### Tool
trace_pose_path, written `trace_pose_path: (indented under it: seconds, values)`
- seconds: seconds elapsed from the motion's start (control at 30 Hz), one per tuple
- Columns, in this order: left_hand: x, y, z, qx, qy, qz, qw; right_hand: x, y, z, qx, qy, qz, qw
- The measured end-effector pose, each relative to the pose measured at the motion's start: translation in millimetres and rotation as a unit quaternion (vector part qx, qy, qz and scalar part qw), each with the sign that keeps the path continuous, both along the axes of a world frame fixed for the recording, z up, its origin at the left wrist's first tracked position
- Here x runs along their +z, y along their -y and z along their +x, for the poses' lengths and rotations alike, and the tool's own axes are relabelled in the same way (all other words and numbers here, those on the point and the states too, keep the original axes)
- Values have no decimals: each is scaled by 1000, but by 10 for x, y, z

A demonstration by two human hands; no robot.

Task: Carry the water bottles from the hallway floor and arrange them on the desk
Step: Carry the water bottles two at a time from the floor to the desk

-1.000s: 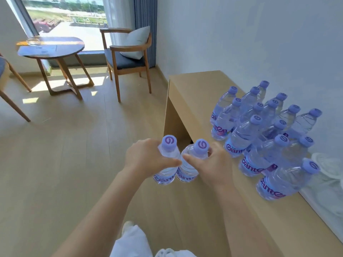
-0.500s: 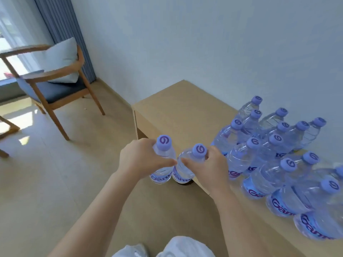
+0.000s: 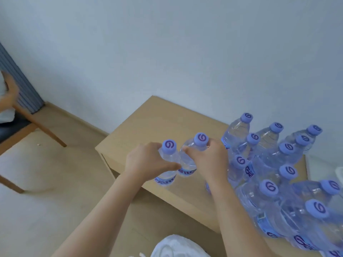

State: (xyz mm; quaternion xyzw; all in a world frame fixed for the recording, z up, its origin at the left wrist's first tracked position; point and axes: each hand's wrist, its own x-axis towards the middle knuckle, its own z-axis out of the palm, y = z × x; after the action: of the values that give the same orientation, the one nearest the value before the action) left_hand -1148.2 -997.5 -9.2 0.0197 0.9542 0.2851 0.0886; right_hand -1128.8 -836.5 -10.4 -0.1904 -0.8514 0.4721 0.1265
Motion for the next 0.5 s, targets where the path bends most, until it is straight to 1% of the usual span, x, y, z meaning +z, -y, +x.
trace_pose_path:
  seconds: [0.13,0.33,0.5]
  values:
    - [-2,-133,-476,-31,-2,12,999,67,-69,-377,-55,-19,11,998]
    - [26,-430,-1120,-95,35,51,994,234,-307,-935,-119,6,66,991]
    - [134,-789,-1678,-184,42,68,980,361,-609,-1375,-174,8,25,984]
